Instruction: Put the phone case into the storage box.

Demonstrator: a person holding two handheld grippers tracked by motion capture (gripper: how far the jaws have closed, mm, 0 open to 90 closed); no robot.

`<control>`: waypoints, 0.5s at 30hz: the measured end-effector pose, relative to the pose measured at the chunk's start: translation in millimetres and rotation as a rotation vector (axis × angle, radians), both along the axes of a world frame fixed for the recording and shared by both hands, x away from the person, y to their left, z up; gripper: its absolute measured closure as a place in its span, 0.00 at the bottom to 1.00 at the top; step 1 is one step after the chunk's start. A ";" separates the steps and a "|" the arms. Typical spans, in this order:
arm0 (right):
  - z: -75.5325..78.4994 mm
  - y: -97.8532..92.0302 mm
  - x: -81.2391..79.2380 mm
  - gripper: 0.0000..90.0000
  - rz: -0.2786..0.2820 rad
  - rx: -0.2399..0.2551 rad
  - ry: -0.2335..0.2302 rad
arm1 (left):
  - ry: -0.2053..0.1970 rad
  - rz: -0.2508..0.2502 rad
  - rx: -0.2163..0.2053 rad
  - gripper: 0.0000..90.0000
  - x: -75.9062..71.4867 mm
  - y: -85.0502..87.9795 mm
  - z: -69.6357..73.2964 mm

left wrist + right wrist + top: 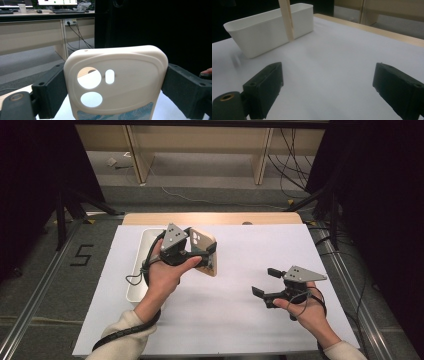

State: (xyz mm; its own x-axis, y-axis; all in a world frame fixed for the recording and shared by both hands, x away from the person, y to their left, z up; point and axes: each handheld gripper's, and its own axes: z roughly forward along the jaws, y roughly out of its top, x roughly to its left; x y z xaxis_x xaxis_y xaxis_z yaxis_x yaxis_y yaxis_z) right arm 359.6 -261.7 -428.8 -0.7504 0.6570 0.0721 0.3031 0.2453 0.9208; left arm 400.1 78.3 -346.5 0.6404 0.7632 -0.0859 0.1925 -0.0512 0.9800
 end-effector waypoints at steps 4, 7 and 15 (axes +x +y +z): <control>-0.5 -4.5 -0.6 0.12 -0.012 0.004 -0.001 | -0.001 0.008 0.000 0.12 0.4 2.7 0.4; -1.1 -7.4 -1.1 0.12 -0.019 0.001 -0.001 | -0.002 0.013 -0.002 0.12 0.7 4.2 0.6; -1.7 -11.6 -1.7 0.12 -0.036 0.001 -0.010 | -0.007 0.028 -0.001 0.12 1.6 9.8 4.1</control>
State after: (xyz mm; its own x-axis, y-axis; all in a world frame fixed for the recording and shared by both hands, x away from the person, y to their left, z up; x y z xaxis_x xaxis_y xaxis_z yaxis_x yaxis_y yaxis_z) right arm 357.9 -273.3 -430.5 -0.7269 0.6837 0.0653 0.3023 0.2331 0.9243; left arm 401.8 88.1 -342.4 0.6194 0.7808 -0.0819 0.1869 -0.0454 0.9813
